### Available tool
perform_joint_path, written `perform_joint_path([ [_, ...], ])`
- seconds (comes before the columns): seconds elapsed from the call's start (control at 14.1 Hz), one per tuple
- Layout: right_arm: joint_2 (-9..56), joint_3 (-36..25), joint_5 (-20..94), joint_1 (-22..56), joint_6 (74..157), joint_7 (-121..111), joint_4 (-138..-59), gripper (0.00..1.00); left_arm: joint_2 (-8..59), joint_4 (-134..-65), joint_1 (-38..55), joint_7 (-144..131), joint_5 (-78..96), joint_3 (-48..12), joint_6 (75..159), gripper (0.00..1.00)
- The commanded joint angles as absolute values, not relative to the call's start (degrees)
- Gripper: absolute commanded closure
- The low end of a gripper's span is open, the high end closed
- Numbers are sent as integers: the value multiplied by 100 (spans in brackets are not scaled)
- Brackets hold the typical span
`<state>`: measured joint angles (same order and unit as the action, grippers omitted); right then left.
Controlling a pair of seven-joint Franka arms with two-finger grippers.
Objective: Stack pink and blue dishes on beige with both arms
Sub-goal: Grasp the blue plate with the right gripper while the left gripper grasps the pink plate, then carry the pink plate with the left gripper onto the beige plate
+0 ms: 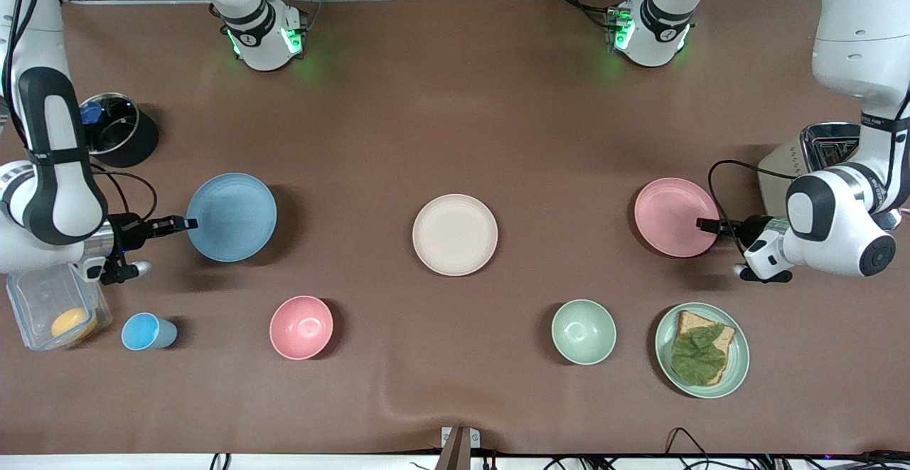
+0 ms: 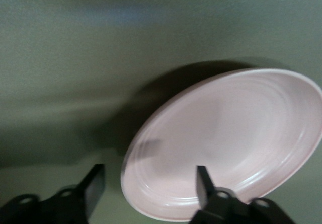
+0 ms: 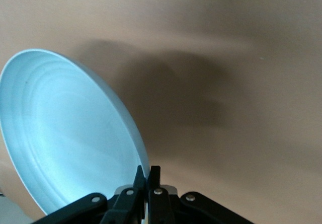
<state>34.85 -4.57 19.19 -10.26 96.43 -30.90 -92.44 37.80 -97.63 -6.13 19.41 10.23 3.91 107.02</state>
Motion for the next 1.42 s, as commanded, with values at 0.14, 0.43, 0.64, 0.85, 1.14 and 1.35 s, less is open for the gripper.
perform_joint_path([
  [0.14,3472,-483,2004,-897,9501,-2856,-9123,100,3929,-9730,-799,2705,1037,325,10767,100],
  [0.43,3463,-483,2004,-879,9492,-2804,-9097,100,3771,-9572,-738,2743,1028,221,10627,100],
  [0.64,3463,-483,2004,-879,9492,-2804,-9088,100,3534,-8915,-703,2602,1046,-192,9855,100],
  [0.85,3472,-483,2004,-888,9492,-2804,-9088,100,3542,-8534,-686,1603,1379,-911,9756,100],
  [1.14,3472,-483,2004,-879,9492,-2804,-9088,100,3945,-8087,181,-119,1433,-1450,10333,100],
  [1.35,3472,-483,2004,-879,9492,-2804,-9097,100,4078,-8051,1025,-956,1441,-1424,11474,100],
])
